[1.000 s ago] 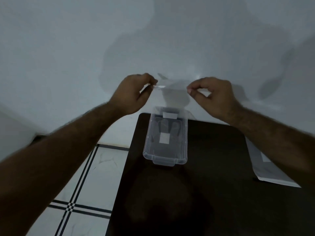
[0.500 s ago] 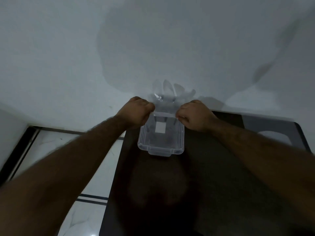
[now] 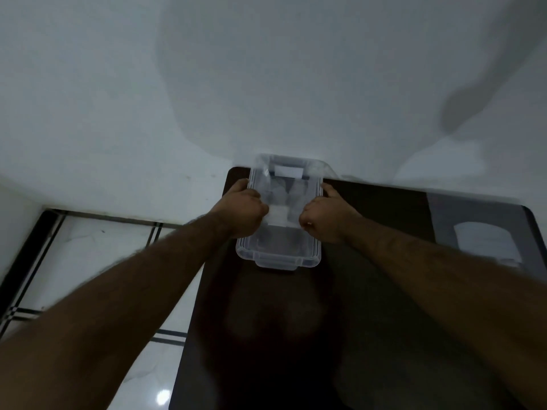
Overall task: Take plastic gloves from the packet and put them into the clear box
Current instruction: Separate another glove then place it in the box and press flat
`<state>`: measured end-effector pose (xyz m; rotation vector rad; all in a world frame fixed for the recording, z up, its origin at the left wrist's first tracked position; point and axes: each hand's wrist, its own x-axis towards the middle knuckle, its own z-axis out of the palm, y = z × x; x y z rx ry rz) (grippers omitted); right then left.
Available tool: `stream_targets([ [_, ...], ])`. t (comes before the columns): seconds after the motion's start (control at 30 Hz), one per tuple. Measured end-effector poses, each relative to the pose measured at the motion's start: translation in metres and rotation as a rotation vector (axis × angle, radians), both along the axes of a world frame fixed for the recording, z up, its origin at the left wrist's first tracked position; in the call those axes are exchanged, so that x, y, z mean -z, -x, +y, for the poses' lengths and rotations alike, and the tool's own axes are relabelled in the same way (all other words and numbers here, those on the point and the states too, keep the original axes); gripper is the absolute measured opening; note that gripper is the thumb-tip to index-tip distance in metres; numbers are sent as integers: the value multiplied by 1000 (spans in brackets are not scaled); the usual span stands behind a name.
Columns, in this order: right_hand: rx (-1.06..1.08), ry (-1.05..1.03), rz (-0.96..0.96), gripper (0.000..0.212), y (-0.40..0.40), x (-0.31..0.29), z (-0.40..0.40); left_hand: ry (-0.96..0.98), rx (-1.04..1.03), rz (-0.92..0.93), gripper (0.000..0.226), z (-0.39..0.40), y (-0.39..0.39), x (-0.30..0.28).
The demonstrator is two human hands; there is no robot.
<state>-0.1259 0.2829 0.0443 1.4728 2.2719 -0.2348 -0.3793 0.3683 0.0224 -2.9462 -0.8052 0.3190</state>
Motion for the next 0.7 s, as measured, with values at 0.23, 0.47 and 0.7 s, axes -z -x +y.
stream_targets([
  [0.23, -45, 112, -57, 22, 17, -4, -2, 101, -6, 224, 24, -3, -12, -3],
  [0.47, -103, 231, -43, 22, 28, -3, 4, 172, -23, 244, 22, -1, -11, 1],
  [0.7, 23, 95, 160, 28, 33, 6, 26, 184, -15, 289, 23, -9, -13, -4],
])
